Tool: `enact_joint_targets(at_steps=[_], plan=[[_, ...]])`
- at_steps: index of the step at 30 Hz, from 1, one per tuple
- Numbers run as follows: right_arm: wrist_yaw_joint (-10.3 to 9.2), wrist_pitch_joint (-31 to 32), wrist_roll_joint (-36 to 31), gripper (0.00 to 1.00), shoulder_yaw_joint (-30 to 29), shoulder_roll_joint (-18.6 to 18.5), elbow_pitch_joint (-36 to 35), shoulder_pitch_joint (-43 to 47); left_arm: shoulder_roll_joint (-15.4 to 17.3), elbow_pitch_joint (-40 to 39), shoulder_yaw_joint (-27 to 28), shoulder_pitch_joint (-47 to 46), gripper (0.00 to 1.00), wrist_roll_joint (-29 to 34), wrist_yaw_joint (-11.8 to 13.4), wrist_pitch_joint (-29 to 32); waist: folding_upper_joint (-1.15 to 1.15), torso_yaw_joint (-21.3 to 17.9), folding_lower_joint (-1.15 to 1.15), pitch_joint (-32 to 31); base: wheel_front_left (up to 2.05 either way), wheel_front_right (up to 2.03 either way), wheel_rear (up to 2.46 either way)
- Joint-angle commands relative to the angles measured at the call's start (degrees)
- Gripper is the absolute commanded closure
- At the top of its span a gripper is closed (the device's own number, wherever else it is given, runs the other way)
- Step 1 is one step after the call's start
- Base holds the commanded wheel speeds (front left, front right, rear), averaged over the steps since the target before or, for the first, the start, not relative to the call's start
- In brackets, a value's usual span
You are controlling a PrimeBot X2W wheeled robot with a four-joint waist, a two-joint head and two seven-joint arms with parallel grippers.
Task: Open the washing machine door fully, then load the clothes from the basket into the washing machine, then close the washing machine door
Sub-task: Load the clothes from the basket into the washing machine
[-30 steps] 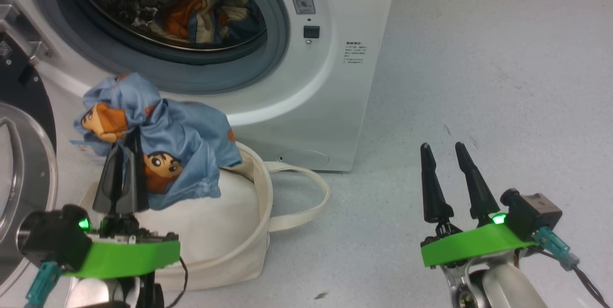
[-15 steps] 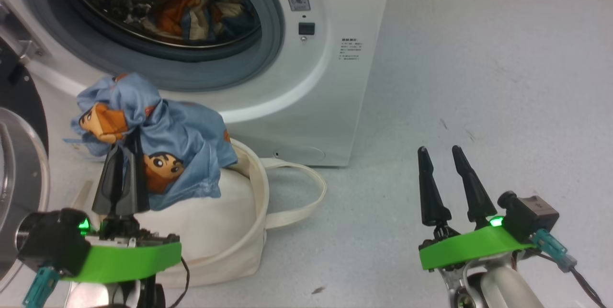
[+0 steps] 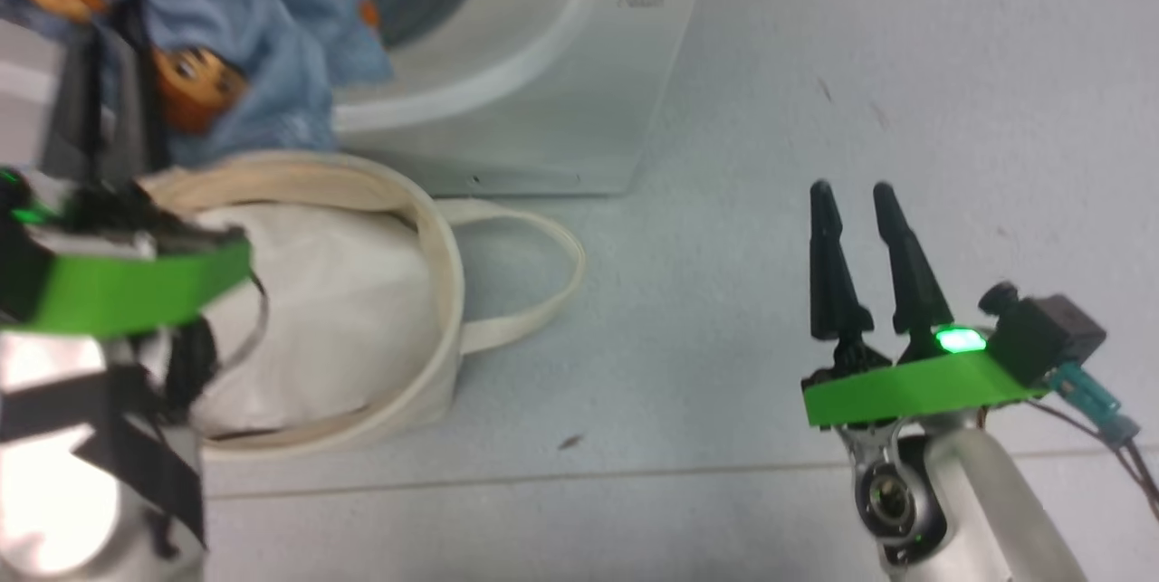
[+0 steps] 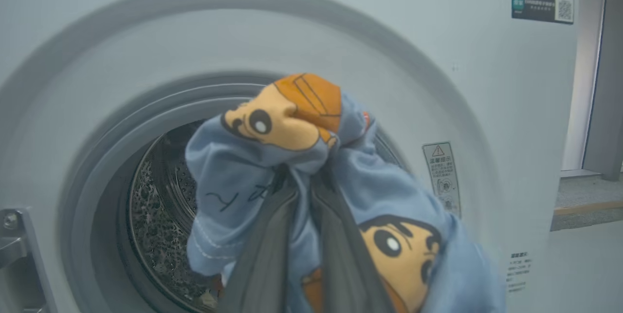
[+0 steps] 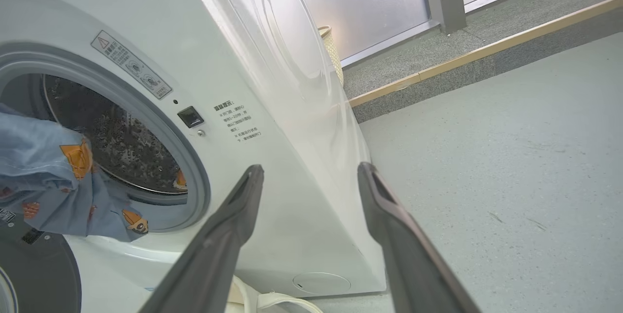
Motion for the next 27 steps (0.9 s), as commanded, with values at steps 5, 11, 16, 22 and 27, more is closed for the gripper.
enact_joint_targets(at_steps=[5, 11, 16, 22, 27], plan=[[0.01, -0.7, 0.57, 0.0, 0.44, 0.19, -2.62, -3.34, 6.81, 1.82, 2.88, -9.72, 1.0, 2.39, -0.73, -0.26, 0.0, -5.22, -0.02, 10.23, 0.0, 0.0, 0.0], [0.01, -0.7, 1.07, 0.0, 2.53, 0.19, -3.0, -5.6, 15.11, 9.26, 0.41, -20.17, 1.0, 6.68, 0.5, -0.26, 0.0, -8.42, -0.02, 16.4, 0.0, 0.0, 0.0], [0.01, -0.7, 2.12, 0.0, 3.56, 0.19, -3.28, -6.53, 24.0, 17.37, -7.22, -28.59, 1.0, 12.65, 4.59, -0.26, 0.0, -10.8, -0.02, 19.95, 0.0, 0.0, 0.0], [0.01, -0.7, 2.86, 0.0, 4.24, 0.19, -3.53, -6.76, 28.02, 24.8, -9.16, -39.33, 1.0, 10.47, 10.86, -0.26, 0.0, -12.06, -0.02, 23.21, 0.0, 0.0, 0.0], [0.01, -0.7, 2.77, 0.0, 3.76, 0.19, -3.89, -7.13, 28.6, 28.13, -6.85, -45.8, 1.0, 6.08, 15.02, -0.26, 0.0, -12.29, -0.02, 25.25, 0.0, 0.0, 0.0]])
